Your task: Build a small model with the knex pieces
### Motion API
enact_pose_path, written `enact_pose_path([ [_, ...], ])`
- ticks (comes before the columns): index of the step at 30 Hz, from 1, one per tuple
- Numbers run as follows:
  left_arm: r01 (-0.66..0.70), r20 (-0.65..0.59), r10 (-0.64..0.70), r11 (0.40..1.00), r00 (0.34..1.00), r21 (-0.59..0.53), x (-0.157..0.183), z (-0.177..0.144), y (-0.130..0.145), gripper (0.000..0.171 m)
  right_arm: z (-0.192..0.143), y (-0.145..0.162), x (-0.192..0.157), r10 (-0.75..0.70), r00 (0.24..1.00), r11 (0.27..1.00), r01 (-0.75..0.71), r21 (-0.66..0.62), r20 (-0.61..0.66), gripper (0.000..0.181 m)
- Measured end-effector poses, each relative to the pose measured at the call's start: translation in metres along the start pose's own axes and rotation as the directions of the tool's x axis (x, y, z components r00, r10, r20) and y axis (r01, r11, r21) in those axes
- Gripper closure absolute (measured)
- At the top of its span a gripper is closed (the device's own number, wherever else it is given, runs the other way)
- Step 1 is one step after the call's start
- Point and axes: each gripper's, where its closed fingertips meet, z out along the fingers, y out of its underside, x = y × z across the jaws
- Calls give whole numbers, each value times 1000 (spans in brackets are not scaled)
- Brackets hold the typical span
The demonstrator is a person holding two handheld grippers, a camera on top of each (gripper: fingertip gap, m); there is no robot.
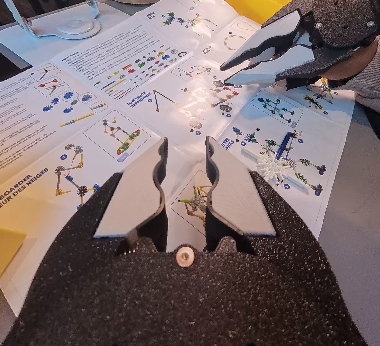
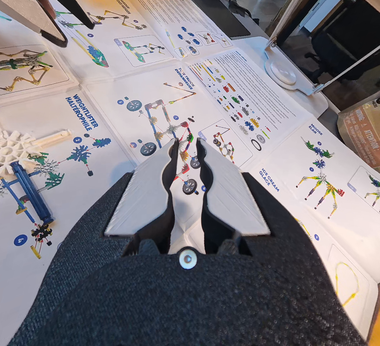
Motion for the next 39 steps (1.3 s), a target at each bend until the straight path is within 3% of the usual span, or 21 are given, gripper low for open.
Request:
enact_pose_path([
  [23,-70,13,71,997,997,-45,6,6,4,142,18,-5,-11,-68,997,997,69,-30,36,177],
  [27,-150,14,153,983,988,-103,4,22,-1,154,15,-7,-9,-47,999,999,47,-15,28,177],
  [33,-227,-62,219,957,974,-183,13,71,-19,160,2,-6,7,36,999,999,-36,18,-10,177],
  [39,-231,-68,221,935,973,-268,5,97,-11,163,-9,-5,18,38,998,999,-37,28,-48,176],
])
